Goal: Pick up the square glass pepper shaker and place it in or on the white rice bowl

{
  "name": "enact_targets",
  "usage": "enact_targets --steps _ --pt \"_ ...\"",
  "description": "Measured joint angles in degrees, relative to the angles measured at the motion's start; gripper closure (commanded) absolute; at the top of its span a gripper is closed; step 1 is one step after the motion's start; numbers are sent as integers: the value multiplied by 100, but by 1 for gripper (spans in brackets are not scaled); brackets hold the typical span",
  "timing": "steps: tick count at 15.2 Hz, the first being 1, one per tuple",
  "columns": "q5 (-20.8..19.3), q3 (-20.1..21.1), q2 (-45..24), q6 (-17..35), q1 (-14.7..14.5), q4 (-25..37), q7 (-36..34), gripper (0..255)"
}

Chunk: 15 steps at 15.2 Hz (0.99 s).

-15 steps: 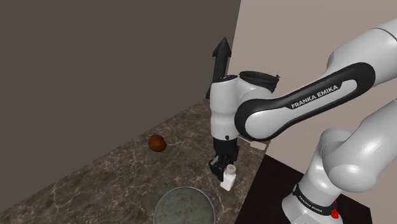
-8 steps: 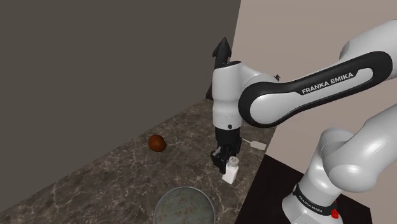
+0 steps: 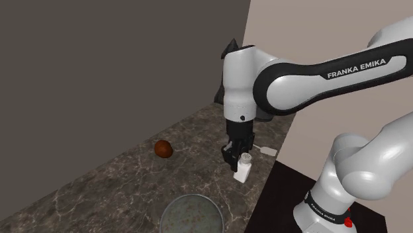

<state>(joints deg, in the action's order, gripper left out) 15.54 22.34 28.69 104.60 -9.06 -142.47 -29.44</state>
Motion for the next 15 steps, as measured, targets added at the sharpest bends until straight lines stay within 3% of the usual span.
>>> enact_targets --steps 7,15 --pt "-47 -43 34 -483 11 457 -85 255" --pt "-164 768 -1374 -335 -61 1840 -1173 255"
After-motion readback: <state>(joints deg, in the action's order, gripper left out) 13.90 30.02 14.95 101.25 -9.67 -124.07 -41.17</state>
